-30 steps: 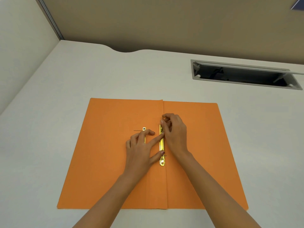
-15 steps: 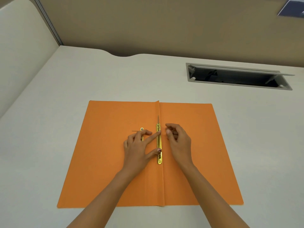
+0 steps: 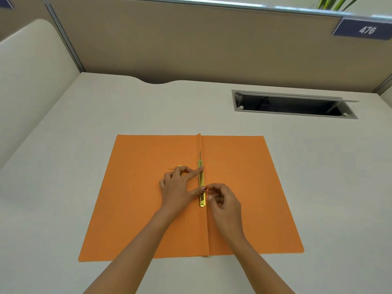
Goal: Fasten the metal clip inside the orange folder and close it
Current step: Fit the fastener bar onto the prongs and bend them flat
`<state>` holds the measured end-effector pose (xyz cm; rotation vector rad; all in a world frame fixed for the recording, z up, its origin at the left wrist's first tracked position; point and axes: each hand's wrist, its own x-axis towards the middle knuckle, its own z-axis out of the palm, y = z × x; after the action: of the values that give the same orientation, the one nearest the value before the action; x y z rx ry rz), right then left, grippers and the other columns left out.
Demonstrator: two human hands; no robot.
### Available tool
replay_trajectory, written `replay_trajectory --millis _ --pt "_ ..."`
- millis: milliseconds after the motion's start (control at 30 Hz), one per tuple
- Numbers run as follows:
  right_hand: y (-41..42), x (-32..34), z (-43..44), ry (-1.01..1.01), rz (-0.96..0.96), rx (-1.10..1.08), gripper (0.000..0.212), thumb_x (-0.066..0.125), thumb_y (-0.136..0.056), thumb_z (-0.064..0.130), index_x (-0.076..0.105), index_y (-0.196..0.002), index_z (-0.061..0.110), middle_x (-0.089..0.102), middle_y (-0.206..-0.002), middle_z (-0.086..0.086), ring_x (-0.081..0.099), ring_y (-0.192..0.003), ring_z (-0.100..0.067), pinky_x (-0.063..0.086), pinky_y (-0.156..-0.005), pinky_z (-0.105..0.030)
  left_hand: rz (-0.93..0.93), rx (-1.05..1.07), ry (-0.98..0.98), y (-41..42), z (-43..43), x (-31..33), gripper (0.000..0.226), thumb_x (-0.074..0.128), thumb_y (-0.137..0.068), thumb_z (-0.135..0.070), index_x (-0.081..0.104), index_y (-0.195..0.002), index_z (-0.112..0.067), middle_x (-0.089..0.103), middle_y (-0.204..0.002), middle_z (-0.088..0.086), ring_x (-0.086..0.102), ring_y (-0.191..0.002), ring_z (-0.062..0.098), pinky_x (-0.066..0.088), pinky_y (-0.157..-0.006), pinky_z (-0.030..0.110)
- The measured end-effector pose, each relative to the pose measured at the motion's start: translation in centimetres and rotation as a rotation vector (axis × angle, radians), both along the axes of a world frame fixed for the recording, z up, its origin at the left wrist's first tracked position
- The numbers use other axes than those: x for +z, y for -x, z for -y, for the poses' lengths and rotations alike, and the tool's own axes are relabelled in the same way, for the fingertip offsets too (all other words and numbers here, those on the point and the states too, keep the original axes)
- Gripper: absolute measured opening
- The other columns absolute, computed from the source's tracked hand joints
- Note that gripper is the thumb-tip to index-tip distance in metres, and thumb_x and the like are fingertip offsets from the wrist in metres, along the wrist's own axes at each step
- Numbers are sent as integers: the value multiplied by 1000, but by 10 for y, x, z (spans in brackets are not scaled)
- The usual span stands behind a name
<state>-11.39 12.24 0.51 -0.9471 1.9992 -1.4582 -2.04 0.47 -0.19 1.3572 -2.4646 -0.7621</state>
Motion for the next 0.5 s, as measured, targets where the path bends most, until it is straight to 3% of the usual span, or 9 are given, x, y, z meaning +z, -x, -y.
replay_trajectory --millis 267,500 --pt "-5 -1 -2 2 -249 151 23 70 -83 14 70 -104 25 52 -108 3 55 -98 -5 47 -80 -13 22 -24 -2 -1 2 -1 52 57 -84 -50 35 -129 -63 42 -129 -15 29 -116 19 12 -89 30" --pt "-2 -3 -3 61 -250 75 10 74 -80 8 73 -85 16 61 -90 5 60 -79 -2 43 -70 -5 21 1 22 -1 -1 -1 52 55 -80 -61 36 -129 -63 42 -128 -17 29 -118 17 17 -96 35"
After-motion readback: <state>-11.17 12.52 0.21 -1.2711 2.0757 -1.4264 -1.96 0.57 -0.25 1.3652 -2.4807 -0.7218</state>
